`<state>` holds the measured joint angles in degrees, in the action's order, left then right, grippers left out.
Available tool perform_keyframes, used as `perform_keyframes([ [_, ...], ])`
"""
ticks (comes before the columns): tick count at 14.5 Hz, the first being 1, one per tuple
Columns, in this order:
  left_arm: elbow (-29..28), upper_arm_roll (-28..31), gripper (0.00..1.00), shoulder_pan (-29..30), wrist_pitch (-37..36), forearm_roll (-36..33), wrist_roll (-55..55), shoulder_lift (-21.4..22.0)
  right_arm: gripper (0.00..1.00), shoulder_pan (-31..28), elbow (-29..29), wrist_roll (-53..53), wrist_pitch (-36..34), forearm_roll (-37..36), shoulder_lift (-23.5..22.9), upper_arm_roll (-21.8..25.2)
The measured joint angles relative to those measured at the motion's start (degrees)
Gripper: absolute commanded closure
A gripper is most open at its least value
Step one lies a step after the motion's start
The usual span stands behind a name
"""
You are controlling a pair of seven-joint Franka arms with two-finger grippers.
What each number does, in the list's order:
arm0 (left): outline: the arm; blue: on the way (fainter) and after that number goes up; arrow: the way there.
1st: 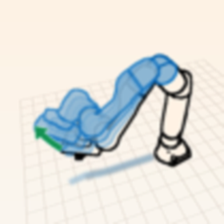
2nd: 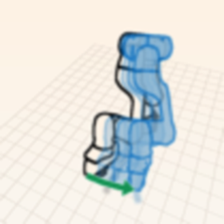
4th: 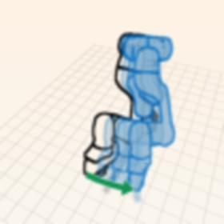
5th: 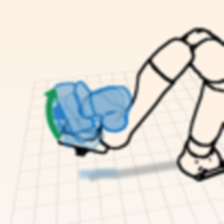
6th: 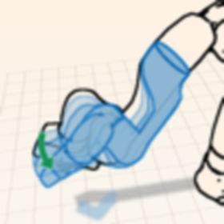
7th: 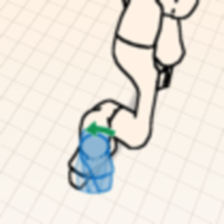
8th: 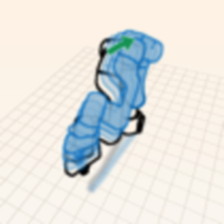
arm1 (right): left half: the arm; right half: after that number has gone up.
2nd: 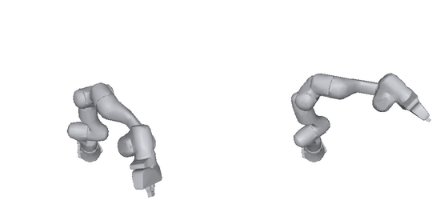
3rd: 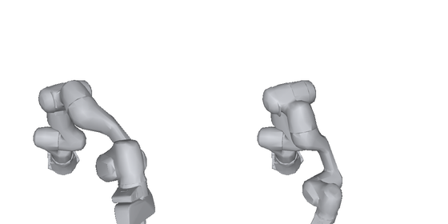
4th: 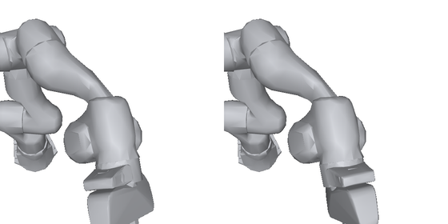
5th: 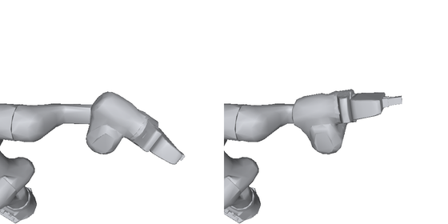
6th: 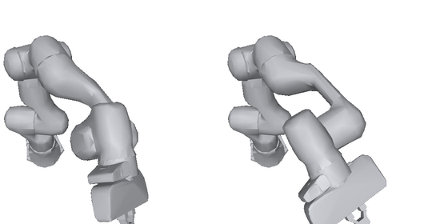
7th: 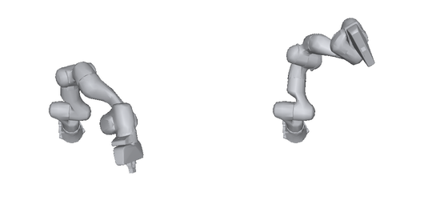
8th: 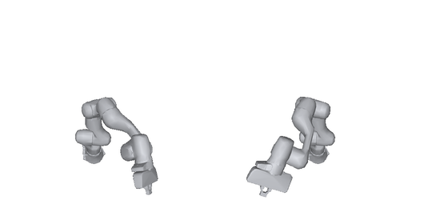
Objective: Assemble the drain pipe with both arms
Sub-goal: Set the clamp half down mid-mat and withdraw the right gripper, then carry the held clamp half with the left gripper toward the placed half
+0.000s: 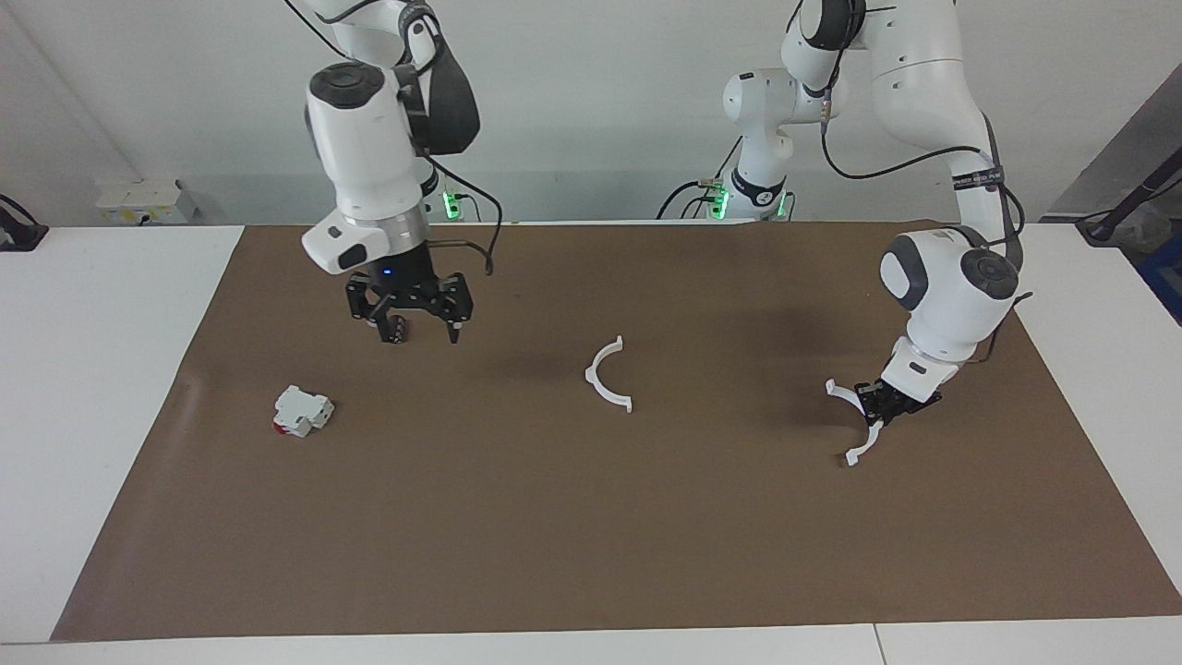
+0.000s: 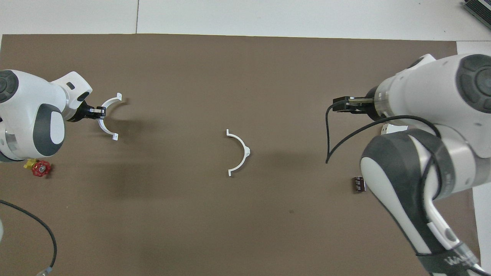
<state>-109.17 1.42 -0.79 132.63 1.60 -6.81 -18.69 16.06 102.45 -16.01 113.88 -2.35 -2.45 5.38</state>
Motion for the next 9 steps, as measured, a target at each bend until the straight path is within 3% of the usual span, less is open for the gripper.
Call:
perform_keyframes([
  [5,-0.09,-0.09,1.00,-7.41,-5.49,-1.80,8.47,3.88,0.00,-7.67,-1.27,8.76,-11.10,0.00,5.76,0.07],
  [9,-0.59,-0.21,1.00,-14.35,-5.49,-2.62,19.07,3.80,0.00,-10.96,-7.95,11.30,-21.19,0.00,6.76,0.19],
])
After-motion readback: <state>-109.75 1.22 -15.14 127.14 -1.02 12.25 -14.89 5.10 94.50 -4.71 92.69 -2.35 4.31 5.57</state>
